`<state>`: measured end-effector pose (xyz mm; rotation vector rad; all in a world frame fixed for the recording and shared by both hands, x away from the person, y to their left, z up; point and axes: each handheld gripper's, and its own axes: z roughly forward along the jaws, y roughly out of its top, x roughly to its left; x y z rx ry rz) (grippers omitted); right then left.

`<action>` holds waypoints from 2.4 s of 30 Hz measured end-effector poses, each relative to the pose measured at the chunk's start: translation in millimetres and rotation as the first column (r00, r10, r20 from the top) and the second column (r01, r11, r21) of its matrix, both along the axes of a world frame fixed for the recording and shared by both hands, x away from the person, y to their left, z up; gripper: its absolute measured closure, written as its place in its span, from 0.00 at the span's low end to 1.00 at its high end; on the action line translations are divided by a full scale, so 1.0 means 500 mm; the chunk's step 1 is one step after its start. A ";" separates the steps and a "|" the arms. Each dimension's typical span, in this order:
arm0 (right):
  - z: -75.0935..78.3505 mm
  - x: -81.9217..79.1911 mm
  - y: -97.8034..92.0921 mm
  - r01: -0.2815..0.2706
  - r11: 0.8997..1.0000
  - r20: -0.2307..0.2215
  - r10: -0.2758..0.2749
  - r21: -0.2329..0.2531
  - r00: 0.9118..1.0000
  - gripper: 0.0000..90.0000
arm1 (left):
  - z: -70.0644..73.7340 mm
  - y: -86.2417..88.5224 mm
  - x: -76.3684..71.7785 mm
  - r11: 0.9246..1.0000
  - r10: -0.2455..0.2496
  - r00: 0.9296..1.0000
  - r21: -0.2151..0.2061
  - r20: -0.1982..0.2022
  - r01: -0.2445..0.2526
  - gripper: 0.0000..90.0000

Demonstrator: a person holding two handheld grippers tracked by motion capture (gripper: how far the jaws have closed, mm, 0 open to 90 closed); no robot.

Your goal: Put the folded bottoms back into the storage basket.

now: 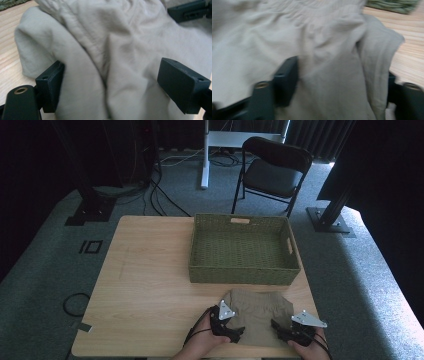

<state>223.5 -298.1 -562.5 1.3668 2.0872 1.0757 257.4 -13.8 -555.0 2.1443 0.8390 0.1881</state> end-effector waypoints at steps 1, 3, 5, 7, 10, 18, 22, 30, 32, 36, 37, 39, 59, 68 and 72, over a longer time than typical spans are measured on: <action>0.001 0.002 0.003 -0.015 1.000 -0.002 0.015 -0.002 1.000 0.46 | 0.000 -0.003 0.004 1.000 0.000 1.000 0.000 0.001 0.000 0.17; 0.006 0.007 0.007 -0.021 1.000 -0.019 0.021 0.003 1.000 0.56 | 0.001 -0.006 0.012 1.000 0.009 1.000 0.015 0.029 -0.009 0.26; 0.010 0.012 0.010 -0.018 1.000 -0.037 0.019 0.005 0.999 0.67 | 0.002 -0.003 0.023 0.999 0.020 0.998 0.034 0.059 -0.022 0.54; 0.012 0.014 0.012 -0.018 1.000 -0.050 0.018 0.010 0.999 0.71 | 0.002 0.000 0.031 1.000 0.017 0.999 0.021 0.049 -0.018 0.69; 0.020 0.015 0.022 -0.017 1.000 -0.061 0.016 -0.025 0.998 0.82 | 0.003 0.001 0.037 1.000 -0.007 0.999 0.023 0.053 0.006 0.77; 0.034 0.019 0.024 -0.017 0.999 -0.068 0.015 -0.038 0.998 0.87 | 0.008 0.015 0.038 1.000 -0.008 1.000 -0.030 0.030 0.009 0.83; 0.047 0.016 0.021 -0.029 0.999 -0.066 0.027 -0.015 0.997 0.88 | 0.021 0.024 0.038 0.999 -0.017 1.000 -0.043 0.019 0.017 0.84; 0.075 0.013 0.028 -0.051 0.998 -0.050 0.053 0.032 0.997 0.88 | 0.067 0.044 0.029 0.998 -0.028 0.999 -0.049 0.040 0.030 0.84; 0.083 0.012 0.029 -0.055 0.998 -0.042 0.057 0.039 0.998 0.88 | 0.077 0.048 0.029 0.998 -0.028 0.999 -0.059 0.044 0.031 0.84; 0.103 0.009 0.030 -0.063 0.997 -0.017 0.064 0.047 0.998 0.88 | 0.097 0.055 0.026 0.996 -0.036 0.997 -0.076 0.063 0.041 0.84; 0.109 0.009 0.030 -0.062 0.997 -0.012 0.062 0.051 0.998 0.88 | 0.102 0.056 0.025 0.996 -0.035 0.997 -0.078 0.069 0.041 0.84; 0.114 0.008 0.029 -0.066 0.996 -0.004 0.066 0.056 0.998 0.88 | 0.107 0.057 0.025 0.996 -0.038 0.997 -0.081 0.070 0.043 0.83; 0.215 0.015 0.037 -0.106 0.993 0.110 0.100 0.049 0.989 0.88 | 0.205 0.078 0.041 0.993 -0.052 0.990 -0.102 0.133 0.066 0.84; 0.263 0.036 0.042 -0.123 0.991 0.153 0.114 0.047 0.982 0.88 | 0.255 0.089 0.058 0.991 -0.051 0.985 -0.114 0.166 0.070 0.84; 0.289 0.052 0.045 -0.132 0.990 0.170 0.124 0.042 0.978 0.88 | 0.284 0.093 0.070 0.991 -0.045 0.982 -0.115 0.185 0.067 0.84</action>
